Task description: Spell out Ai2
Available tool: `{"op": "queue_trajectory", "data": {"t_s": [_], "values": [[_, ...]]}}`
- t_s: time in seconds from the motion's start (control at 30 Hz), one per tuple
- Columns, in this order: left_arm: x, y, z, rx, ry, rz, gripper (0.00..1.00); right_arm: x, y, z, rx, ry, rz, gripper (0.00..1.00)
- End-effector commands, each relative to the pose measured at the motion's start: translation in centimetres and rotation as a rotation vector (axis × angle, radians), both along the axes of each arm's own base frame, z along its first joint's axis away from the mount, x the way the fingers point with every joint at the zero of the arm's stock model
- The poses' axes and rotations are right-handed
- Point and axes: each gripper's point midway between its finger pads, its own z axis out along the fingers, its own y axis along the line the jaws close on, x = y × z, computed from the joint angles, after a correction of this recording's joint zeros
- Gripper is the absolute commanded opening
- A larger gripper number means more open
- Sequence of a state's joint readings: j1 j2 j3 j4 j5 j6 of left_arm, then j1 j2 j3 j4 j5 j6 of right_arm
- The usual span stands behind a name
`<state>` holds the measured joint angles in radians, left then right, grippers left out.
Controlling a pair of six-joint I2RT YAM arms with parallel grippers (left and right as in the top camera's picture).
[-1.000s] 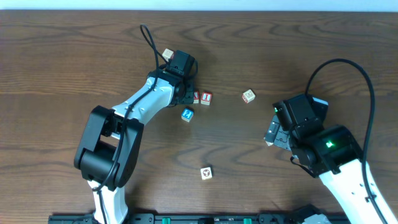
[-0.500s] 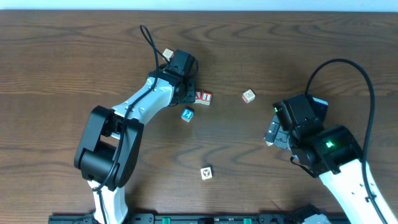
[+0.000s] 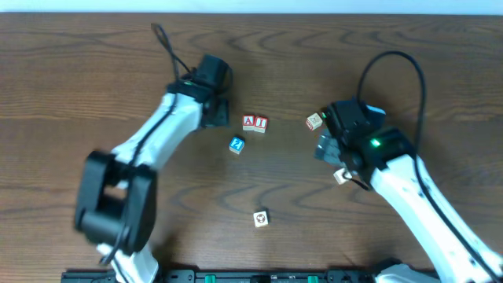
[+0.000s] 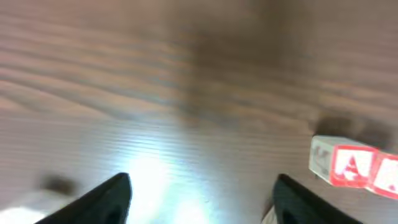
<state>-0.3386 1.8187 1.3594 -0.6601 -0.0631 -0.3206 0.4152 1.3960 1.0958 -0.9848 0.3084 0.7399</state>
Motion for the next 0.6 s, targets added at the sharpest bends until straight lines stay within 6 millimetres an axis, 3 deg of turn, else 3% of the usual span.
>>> {"op": "queue_trajectory", "data": {"t_s": [0.0, 0.07, 0.17, 0.33, 0.43, 0.57], "values": [[0.8, 2.0, 7.8, 0.028, -0.181, -0.005, 0.87, 1.0, 1.8, -2.1, 0.068, 0.045, 0.045, 0.99], [0.1, 2.9, 10.4, 0.029, -0.232, 0.0, 0.97, 1.6, 2.4, -3.4, 0.084, 0.06, 0.031, 0.99], [-1.2, 3.8, 14.5, 0.016, -0.325, 0.017, 0.95, 2.6, 3.3, -5.4, 0.105, 0.082, 0.031, 0.99], [-3.1, 5.1, 19.7, 0.014, -0.463, 0.042, 0.95, 4.4, 5.7, -8.6, 0.181, 0.121, 0.057, 0.99], [-3.8, 5.9, 21.0, 0.028, -0.499, 0.061, 0.96, 5.5, 6.5, -9.5, 0.183, 0.139, 0.082, 0.99], [-4.2, 6.0, 21.1, 0.028, -0.495, 0.061, 0.96, 7.7, 7.4, -9.7, 0.171, 0.132, 0.133, 0.98]]}}
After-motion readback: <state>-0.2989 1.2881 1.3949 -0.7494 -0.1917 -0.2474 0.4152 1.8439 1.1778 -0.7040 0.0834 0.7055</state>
